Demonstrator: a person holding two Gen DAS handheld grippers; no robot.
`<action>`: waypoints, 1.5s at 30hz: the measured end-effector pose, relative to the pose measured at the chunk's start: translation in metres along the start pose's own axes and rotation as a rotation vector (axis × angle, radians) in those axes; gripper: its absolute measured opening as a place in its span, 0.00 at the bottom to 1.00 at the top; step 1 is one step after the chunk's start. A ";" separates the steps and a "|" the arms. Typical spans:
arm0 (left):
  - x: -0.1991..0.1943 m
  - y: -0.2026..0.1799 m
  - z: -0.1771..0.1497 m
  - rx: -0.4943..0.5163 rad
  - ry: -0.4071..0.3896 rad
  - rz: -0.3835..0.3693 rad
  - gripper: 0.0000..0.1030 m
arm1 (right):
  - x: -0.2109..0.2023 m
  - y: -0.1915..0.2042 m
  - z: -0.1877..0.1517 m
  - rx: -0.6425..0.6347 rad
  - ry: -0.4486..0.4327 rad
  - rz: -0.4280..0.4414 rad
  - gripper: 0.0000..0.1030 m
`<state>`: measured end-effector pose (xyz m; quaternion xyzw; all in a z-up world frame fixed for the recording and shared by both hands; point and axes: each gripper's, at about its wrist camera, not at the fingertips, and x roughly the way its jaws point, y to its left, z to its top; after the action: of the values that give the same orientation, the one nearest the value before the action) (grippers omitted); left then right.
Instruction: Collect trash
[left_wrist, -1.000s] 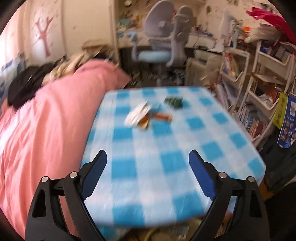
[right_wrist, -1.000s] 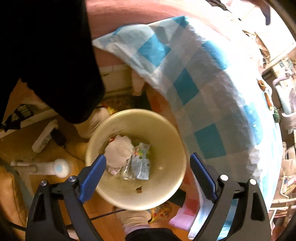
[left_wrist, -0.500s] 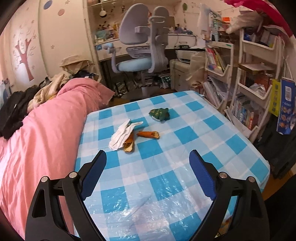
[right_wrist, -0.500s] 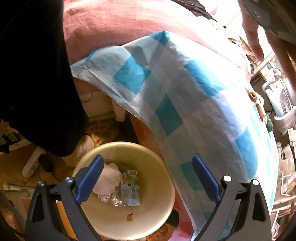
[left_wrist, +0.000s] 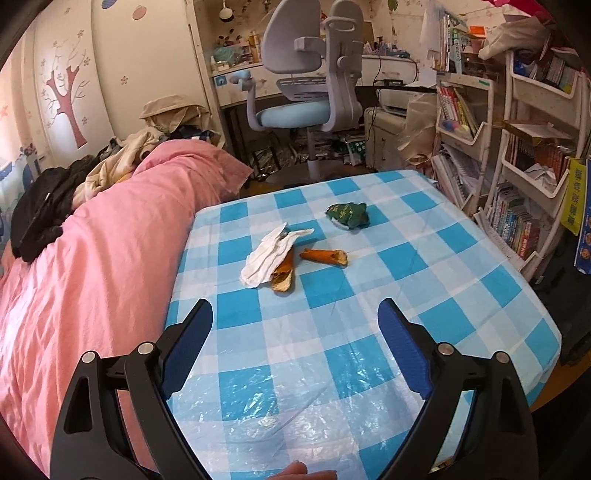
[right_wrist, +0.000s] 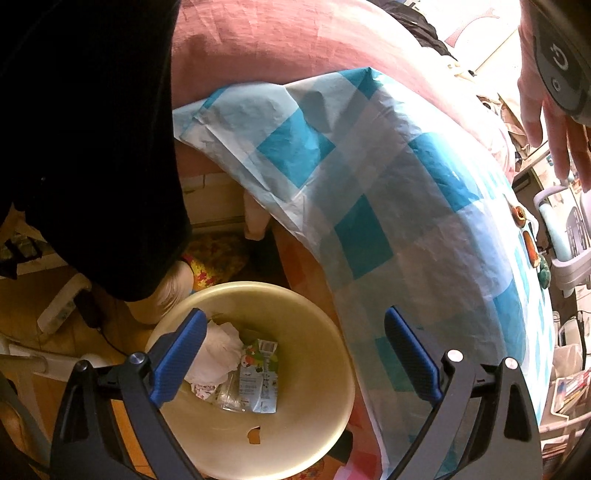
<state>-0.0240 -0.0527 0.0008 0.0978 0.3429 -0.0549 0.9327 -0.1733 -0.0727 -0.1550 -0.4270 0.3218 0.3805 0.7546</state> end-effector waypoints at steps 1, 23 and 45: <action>0.001 0.000 0.000 -0.001 0.002 0.002 0.85 | 0.000 0.000 0.000 -0.002 0.001 0.002 0.90; 0.003 0.002 0.001 -0.016 0.017 -0.003 0.86 | 0.002 0.005 0.000 -0.014 0.005 0.011 0.90; 0.000 0.005 0.000 -0.020 0.016 -0.003 0.87 | 0.004 0.015 -0.004 -0.037 0.023 0.018 0.90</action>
<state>-0.0230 -0.0479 0.0018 0.0881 0.3512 -0.0521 0.9307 -0.1844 -0.0699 -0.1653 -0.4423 0.3271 0.3882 0.7394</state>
